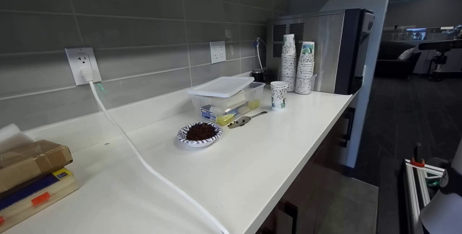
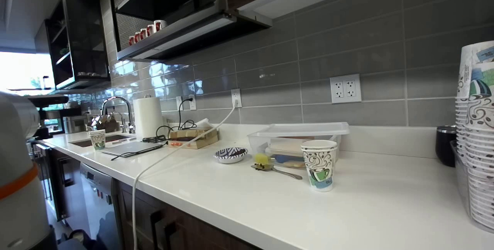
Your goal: Open the left door of the top cabinet
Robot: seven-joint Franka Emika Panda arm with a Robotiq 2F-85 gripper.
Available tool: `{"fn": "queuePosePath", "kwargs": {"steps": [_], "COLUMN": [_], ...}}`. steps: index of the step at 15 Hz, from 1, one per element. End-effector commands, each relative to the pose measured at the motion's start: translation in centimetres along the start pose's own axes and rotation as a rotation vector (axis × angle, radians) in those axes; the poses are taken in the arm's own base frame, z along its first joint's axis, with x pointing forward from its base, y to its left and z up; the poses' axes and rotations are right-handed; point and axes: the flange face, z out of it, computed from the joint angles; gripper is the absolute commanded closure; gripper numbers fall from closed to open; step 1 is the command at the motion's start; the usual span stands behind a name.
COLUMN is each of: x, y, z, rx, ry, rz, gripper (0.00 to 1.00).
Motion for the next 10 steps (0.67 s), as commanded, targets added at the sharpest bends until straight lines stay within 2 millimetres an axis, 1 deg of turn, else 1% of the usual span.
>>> {"fn": "queuePosePath", "kwargs": {"steps": [1,10], "x": [-2.94,-2.93], "y": [1.72,1.68], "z": [2.15,2.53], "rx": [-0.018,-0.004], "ry": [-0.069,-0.066], "rz": [-0.055,-0.054], "gripper": [0.0,0.0]}}
